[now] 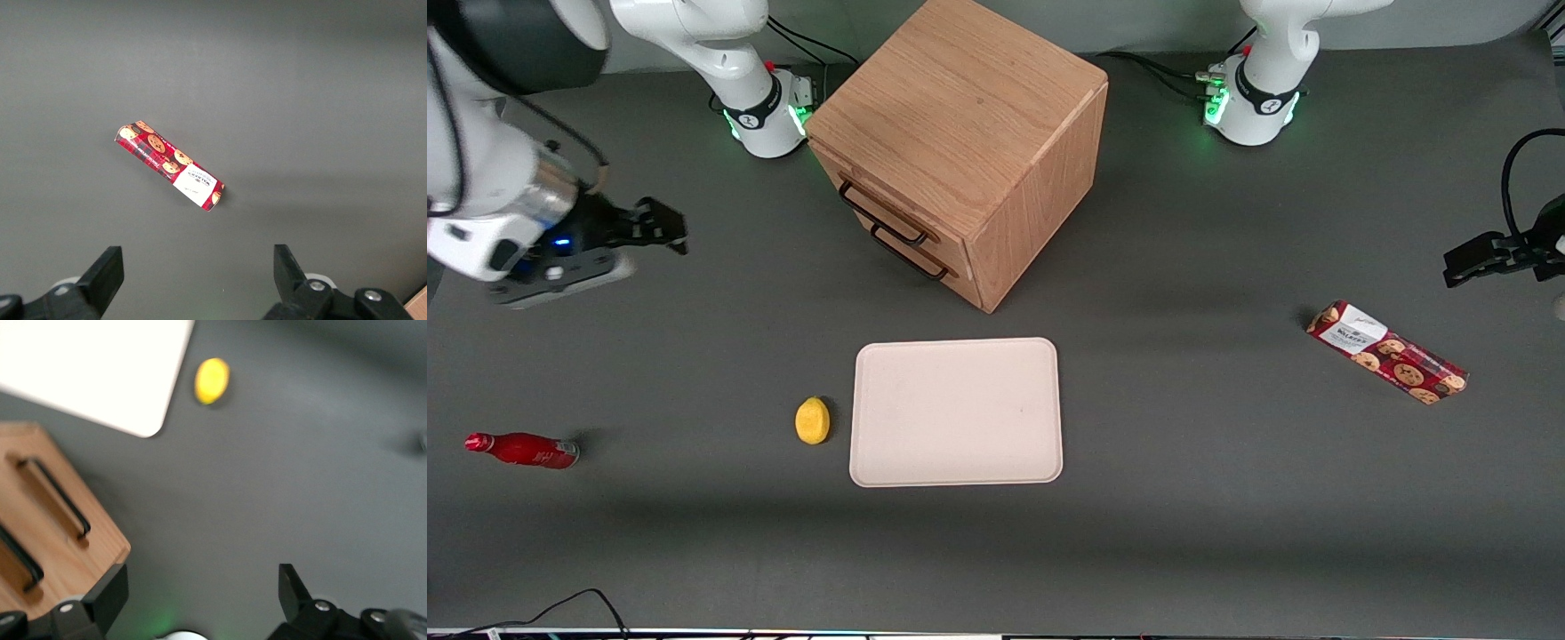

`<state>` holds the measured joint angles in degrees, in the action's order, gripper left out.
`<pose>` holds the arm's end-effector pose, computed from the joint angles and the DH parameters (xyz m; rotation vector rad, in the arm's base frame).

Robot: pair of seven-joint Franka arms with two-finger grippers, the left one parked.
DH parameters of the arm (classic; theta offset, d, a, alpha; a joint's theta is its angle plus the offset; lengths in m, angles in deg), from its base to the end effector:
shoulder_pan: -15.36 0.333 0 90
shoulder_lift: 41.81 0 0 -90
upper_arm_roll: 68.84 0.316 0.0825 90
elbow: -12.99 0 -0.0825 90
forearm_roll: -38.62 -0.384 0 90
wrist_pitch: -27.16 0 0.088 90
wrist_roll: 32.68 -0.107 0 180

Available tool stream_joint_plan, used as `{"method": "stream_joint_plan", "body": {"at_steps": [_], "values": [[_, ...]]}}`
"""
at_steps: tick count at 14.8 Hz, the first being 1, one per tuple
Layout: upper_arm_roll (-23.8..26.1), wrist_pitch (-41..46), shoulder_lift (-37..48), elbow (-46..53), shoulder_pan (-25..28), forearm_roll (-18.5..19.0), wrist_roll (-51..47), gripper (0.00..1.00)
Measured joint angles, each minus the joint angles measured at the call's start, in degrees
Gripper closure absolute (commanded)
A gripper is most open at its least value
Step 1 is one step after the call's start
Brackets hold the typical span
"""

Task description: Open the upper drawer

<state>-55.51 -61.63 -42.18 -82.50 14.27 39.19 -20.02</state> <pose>0.5369 0.1150 0.5744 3.0539 0.6750 -0.1930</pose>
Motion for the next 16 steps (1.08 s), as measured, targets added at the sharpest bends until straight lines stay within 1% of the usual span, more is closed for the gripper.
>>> {"method": "stream_joint_plan", "body": {"at_steps": [1,3,4,7,8,11,14,16], "values": [[2.02,-0.22,0.05,-0.58,-0.79,-0.79,2.49,0.0],[5.83,-1.43,0.09,-1.86,-2.97,-4.99,5.96,0.0],[7.51,-2.1,0.1,-2.54,-3.75,-6.3,7.27,0.0],[12.11,-5.3,0.1,-5.19,-4.47,-9.72,8.36,0.0],[13.38,-6.8,0.09,-6.33,-4.48,-10.56,8.43,0.0],[16.76,-11.05,0.08,-10.22,-4.5,-11.41,8.45,0.0],[18.46,-15.1,-0.04,-14.17,-4.51,-14.35,8.69,0.0],[19.28,-17.34,-0.22,-16.19,-4.52,-15.3,8.97,0.0]]}}
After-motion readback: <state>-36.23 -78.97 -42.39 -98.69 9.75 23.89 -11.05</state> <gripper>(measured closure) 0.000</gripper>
